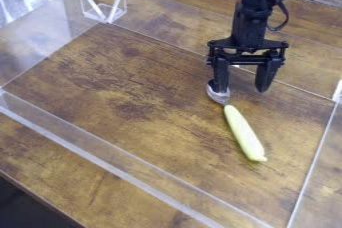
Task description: Put the mushroom in the silver pot
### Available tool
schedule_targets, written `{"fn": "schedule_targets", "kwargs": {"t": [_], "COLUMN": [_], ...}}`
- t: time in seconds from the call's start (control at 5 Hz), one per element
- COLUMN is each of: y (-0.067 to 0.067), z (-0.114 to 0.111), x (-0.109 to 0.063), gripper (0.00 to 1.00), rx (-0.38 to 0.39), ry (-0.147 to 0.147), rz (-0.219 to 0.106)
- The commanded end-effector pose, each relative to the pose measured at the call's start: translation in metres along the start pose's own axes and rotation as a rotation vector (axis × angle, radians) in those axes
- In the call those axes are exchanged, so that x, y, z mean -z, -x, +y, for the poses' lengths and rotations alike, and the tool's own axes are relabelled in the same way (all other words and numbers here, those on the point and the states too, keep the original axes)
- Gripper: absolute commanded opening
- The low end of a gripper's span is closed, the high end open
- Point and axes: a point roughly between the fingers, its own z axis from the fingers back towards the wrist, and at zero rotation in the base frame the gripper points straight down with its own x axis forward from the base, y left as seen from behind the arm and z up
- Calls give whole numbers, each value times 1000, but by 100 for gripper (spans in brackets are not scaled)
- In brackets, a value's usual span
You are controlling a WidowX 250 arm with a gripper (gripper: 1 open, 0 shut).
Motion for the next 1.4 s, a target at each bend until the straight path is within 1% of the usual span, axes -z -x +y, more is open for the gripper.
{"fn": "schedule_targets", "kwargs": {"t": [0.0,0.4,0.6,1.0,1.2], "y": [3,-3,0,3,-3], "z": [-4,7,7,5,2], "x": [-20,-6,0,-5,-6], "gripper": [100,100,100,100,100], "rx": [77,52,68,123,94], "ry": [29,23,20,43,57], "rz": [-32,9,23,36,40]}}
